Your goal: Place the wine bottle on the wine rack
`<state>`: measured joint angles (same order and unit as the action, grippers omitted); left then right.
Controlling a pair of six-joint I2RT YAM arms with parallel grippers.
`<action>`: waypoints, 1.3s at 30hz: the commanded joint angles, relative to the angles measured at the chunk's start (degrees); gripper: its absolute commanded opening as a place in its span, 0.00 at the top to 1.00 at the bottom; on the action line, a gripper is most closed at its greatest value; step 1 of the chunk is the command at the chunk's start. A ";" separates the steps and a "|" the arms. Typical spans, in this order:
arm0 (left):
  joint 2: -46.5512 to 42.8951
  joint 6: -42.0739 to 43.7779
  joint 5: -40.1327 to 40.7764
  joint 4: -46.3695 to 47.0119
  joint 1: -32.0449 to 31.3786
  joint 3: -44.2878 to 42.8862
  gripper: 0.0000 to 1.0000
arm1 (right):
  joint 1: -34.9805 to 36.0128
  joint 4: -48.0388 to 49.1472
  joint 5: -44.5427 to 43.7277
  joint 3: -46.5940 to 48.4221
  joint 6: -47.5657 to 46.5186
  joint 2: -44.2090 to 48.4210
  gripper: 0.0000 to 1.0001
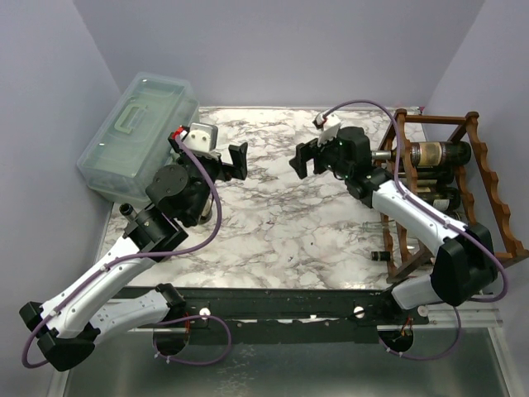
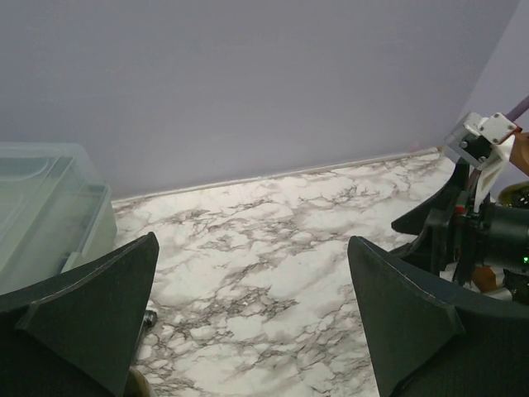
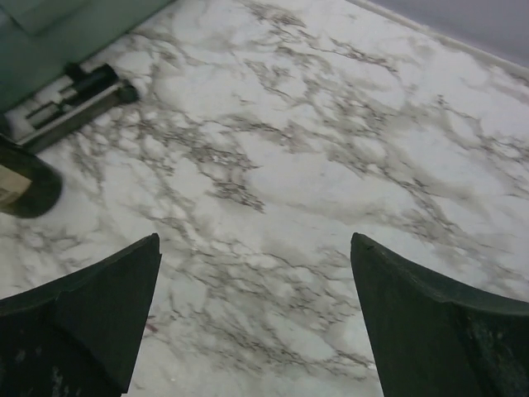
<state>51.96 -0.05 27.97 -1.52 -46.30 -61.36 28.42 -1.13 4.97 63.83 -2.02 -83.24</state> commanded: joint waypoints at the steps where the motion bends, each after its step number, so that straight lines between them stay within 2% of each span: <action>1: -0.75 1.53 1.20 0.46 0.85 -0.84 0.01 | -0.04 12.53 12.65 -3.30 15.42 2.12 0.00; 6: -1.38 1.57 1.47 0.29 2.37 -1.04 0.01 | 1.05 25.07 20.26 -6.54 22.19 0.92 0.00; 11: -1.38 2.40 2.34 0.38 3.57 -1.04 0.01 | 7.56 33.63 16.67 -6.96 20.84 -2.30 0.00; 18: -2.68 2.66 3.15 0.86 5.56 -0.78 0.01 | 16.03 41.55 11.09 -1.13 17.85 -12.62 0.03; 22: -3.37 2.74 3.18 0.97 6.49 -0.73 0.01 | 20.95 40.96 9.56 6.83 14.91 -19.41 0.05; 27: -4.92 2.15 5.38 3.61 7.95 1.15 0.01 | 25.42 39.68 2.19 15.90 15.95 -26.96 0.04; 34: -7.90 3.64 7.79 6.68 8.34 3.11 0.01 | 29.04 41.65 -0.83 22.16 14.95 -32.95 0.06; 39: -10.04 3.99 8.04 8.53 8.41 4.68 0.01 | 29.91 40.20 -2.97 25.32 14.72 -35.22 0.13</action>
<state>43.75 2.81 33.65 3.44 -38.24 -58.61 57.60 37.95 6.00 86.04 13.85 -116.49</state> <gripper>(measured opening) 0.986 0.888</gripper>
